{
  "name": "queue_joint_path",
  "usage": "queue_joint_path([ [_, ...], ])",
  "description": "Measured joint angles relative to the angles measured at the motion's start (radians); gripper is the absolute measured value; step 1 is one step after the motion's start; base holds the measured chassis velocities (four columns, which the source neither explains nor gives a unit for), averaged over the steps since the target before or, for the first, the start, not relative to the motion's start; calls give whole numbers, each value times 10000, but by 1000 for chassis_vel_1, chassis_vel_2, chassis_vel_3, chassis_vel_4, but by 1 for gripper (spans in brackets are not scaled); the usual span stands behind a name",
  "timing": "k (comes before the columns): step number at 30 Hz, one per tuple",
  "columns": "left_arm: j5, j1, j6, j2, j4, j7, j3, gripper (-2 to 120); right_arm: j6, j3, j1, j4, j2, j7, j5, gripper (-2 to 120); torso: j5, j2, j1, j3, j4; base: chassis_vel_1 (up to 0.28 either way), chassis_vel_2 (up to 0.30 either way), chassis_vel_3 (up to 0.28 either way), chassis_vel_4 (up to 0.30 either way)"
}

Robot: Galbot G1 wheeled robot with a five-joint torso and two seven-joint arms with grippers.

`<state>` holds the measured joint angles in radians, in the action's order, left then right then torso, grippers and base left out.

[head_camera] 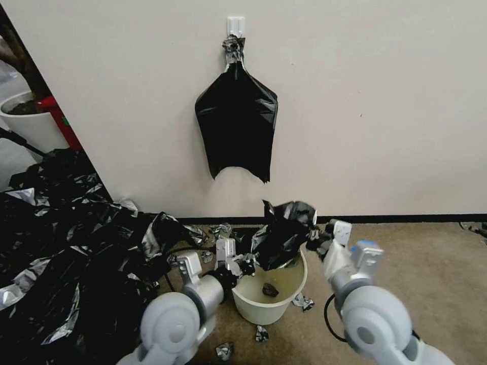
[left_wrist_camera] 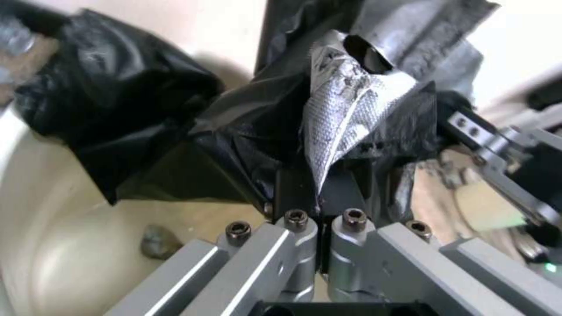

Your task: Place a trash bag onto the trash bin.

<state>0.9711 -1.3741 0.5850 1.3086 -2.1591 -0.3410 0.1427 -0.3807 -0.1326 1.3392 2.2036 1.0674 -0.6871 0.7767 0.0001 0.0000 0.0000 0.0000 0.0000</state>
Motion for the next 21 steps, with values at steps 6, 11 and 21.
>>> queue_joint_path([
  [6, -918, -124, -431, 242, 644, -25, -53, 0, 280, 350, 120, -392, 48, -57, -258, 0, -1, 0, 0, 0, 0, 0, 0, 0, 0],
  [11, -2108, -788, -1364, 46, 349, 71, 1, 0, 889, 544, 548, -255, -9, -374, -399, 0, -1, 0, 0, -1, -1, 0, 0, 0, 0],
  [21, -4815, -2387, -3434, -385, -589, 78, -263, 0, 2425, 1591, 1108, 348, -91, -2172, -391, 0, -2, 0, 0, -1, 0, 0, 0, 0, 0],
])
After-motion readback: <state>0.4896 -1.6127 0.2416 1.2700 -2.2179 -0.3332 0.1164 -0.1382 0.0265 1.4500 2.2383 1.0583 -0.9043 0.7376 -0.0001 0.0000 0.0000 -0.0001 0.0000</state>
